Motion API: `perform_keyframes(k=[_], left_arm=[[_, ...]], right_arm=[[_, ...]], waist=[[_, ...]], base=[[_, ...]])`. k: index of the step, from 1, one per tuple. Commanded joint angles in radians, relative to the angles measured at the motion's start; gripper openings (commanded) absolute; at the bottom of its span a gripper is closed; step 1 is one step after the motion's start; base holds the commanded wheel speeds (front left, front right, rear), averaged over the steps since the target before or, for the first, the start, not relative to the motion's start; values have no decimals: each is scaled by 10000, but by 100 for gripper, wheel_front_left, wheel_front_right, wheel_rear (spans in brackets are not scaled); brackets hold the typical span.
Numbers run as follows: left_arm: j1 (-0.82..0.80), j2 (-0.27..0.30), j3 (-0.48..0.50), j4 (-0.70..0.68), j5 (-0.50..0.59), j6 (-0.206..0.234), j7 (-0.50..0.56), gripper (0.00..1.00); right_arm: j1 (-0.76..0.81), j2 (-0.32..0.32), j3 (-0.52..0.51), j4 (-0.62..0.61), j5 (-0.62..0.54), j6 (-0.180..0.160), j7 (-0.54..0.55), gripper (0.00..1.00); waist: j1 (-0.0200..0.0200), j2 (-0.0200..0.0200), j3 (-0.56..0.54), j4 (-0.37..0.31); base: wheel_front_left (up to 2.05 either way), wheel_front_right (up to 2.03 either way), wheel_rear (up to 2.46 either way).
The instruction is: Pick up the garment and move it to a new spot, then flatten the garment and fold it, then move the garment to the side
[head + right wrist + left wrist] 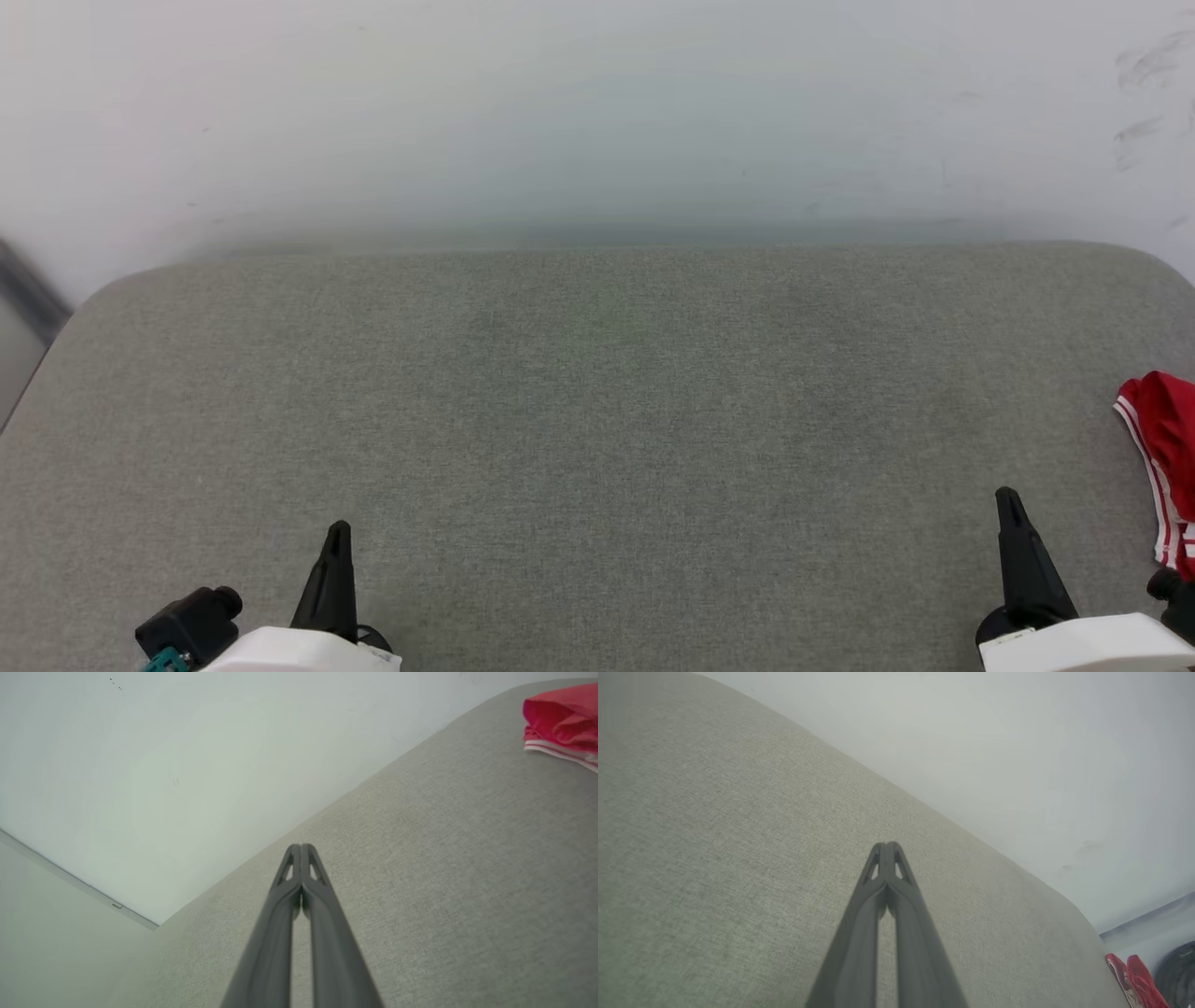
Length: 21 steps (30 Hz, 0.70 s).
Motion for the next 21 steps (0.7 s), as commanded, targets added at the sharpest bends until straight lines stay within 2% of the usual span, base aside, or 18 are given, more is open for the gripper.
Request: perform_keyframes(k=[1,21], left_arm=[[-272,84,37,-91,-284,-51,52,0],[-769,117,260,256,-3121,-359,684,0]], right_arm=[[-355,-102,-13,-74,288,1,60,0],[-807,-129,-72,333,2875,0,699,0]], waist=[[0,0,3,-1],[0,0,65,-46]], base=[[0,0,0],[0,0,0]])
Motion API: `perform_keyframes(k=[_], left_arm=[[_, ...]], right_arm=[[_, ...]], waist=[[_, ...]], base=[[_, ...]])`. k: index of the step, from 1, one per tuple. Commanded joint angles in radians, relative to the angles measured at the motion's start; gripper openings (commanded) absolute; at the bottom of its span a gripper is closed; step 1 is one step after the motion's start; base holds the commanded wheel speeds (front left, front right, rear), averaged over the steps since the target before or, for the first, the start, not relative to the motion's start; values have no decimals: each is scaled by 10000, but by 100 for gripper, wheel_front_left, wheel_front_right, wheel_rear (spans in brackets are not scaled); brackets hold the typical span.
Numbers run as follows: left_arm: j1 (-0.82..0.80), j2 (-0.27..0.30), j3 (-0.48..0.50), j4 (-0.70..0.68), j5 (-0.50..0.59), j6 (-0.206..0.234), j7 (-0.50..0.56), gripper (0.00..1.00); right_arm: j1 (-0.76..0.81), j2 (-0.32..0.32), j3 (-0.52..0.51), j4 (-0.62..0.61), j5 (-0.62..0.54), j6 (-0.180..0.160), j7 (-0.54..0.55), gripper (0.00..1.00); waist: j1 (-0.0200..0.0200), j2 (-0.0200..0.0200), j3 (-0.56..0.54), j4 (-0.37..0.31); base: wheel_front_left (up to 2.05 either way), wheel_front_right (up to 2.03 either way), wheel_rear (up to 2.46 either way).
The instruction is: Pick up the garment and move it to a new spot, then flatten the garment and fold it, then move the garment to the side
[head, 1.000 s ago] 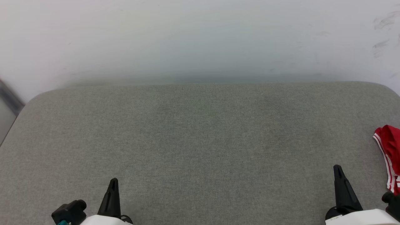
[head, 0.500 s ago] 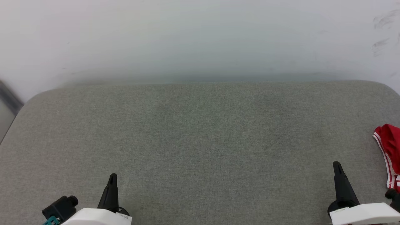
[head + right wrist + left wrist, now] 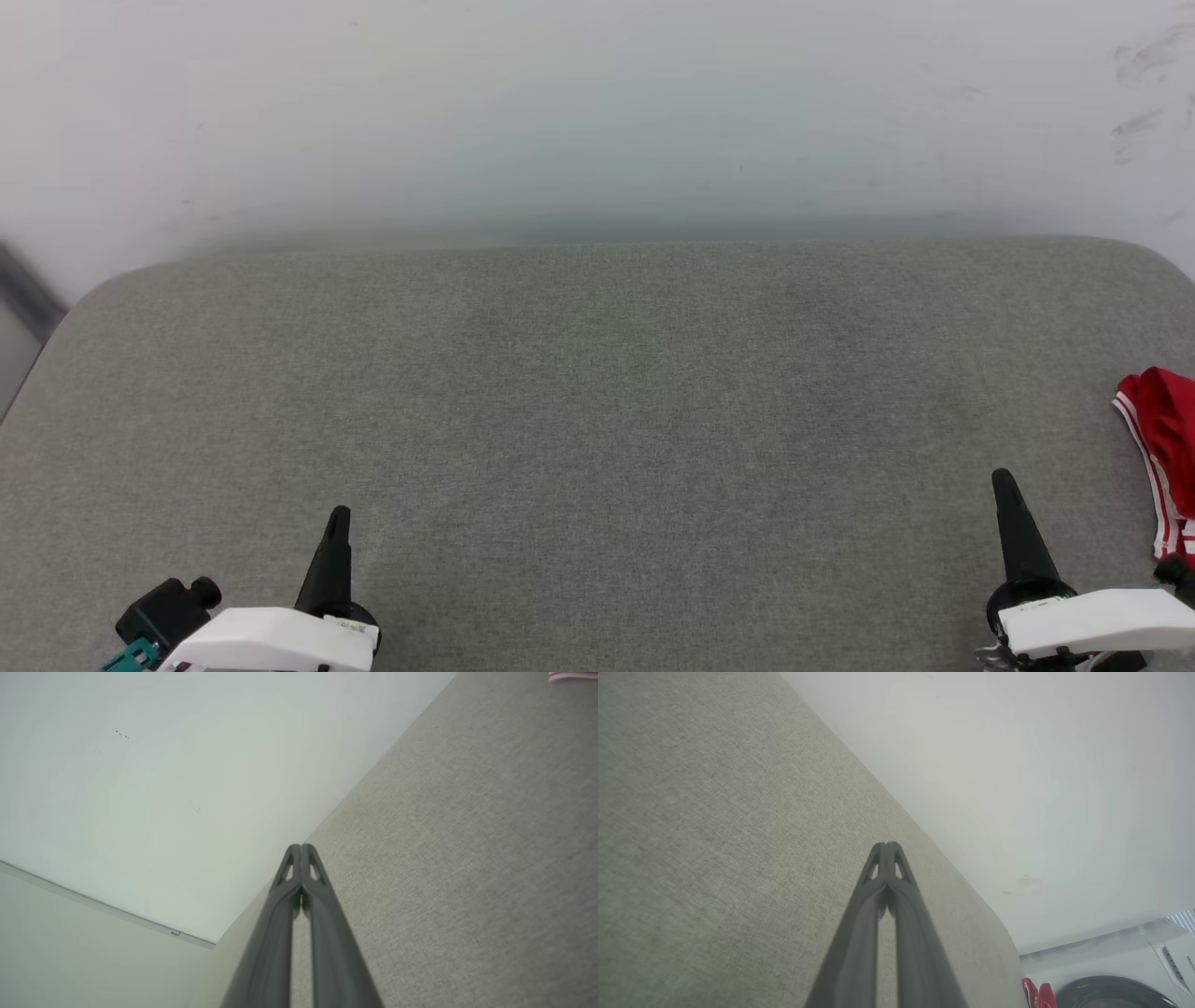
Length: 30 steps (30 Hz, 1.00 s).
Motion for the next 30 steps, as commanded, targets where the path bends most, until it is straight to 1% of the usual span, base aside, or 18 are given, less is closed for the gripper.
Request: perform_keyframes(k=[1,14,30], left_arm=[[-298,72,66,-65,-260,-86,57,0],[-546,74,199,140,-1795,-253,426,0],[-860,61,375,365,-3438,-434,830,0]], right_arm=[[-252,-93,-30,-40,254,0,52,0],[-531,-91,-81,185,1654,-1,422,0],[-774,-76,-149,437,3149,-1,825,0]], waist=[[0,-1,3,-2],[0,-1,44,-31],[0,-1,94,-66]], base=[[0,0,0],[0,0,0],[0,0,0]])
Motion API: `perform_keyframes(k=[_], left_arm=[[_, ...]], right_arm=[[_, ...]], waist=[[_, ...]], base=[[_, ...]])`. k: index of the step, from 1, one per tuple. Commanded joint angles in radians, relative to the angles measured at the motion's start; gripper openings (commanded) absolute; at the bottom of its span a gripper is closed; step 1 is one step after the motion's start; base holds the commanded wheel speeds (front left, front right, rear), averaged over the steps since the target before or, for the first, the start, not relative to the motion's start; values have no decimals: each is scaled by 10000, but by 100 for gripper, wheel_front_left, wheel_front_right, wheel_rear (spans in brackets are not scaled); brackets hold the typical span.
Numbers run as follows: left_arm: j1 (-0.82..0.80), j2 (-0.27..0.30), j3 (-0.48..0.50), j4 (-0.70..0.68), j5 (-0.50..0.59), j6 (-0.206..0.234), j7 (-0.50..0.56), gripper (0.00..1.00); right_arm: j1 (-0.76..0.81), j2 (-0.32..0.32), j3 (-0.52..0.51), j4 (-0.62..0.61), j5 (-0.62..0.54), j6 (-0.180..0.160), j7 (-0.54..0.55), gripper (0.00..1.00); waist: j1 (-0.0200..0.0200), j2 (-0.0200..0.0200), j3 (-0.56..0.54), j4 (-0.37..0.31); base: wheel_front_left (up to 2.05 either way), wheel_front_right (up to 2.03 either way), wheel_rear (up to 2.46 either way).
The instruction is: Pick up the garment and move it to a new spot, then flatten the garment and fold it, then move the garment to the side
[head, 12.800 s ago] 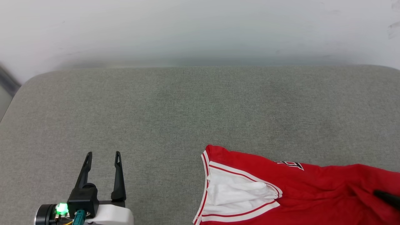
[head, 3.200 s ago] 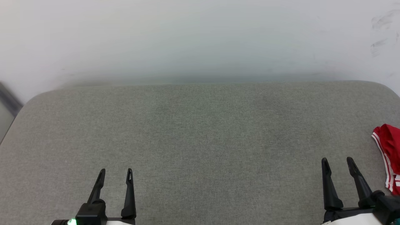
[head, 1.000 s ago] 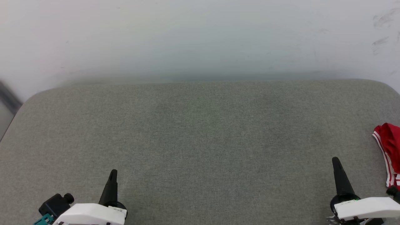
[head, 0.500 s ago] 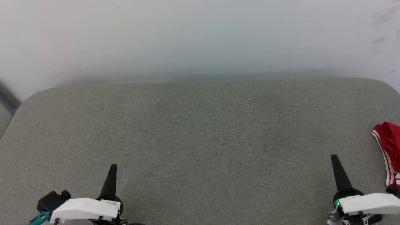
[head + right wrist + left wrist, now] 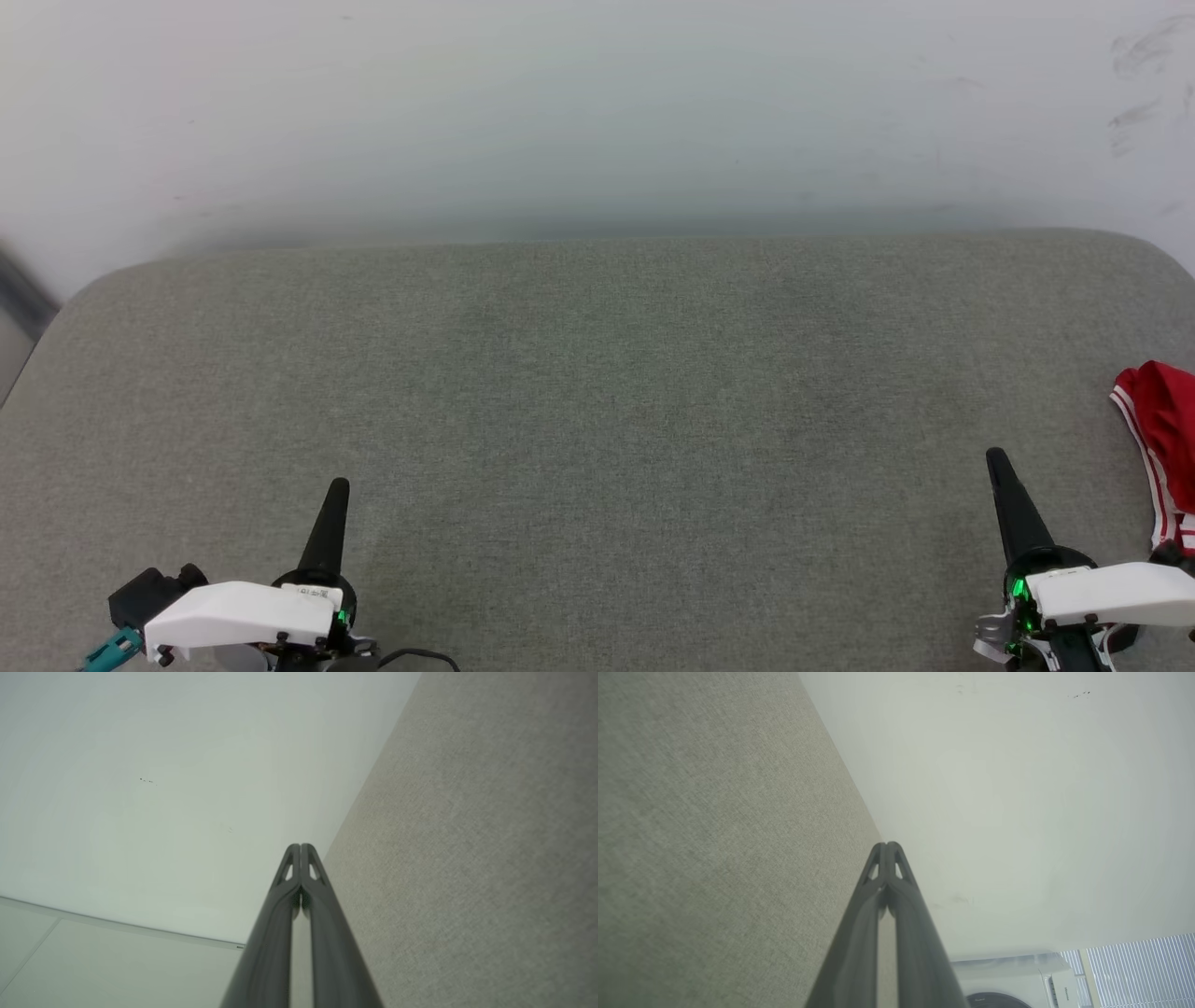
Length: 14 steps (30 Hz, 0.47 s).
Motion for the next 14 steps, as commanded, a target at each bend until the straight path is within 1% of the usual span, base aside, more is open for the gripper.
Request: perform_keyframes(k=[1,14], left_arm=[[-257,47,64,-18,-251,-97,72,0],[-458,29,180,145,-1414,-210,365,0]], right_arm=[[-200,-61,-27,2,228,-1,52,0],[-396,-41,-83,184,1293,-2,345,0]], waist=[[-1,0,4,-3],[-1,0,45,-31]], base=[[0,0,0],[0,0,0]])
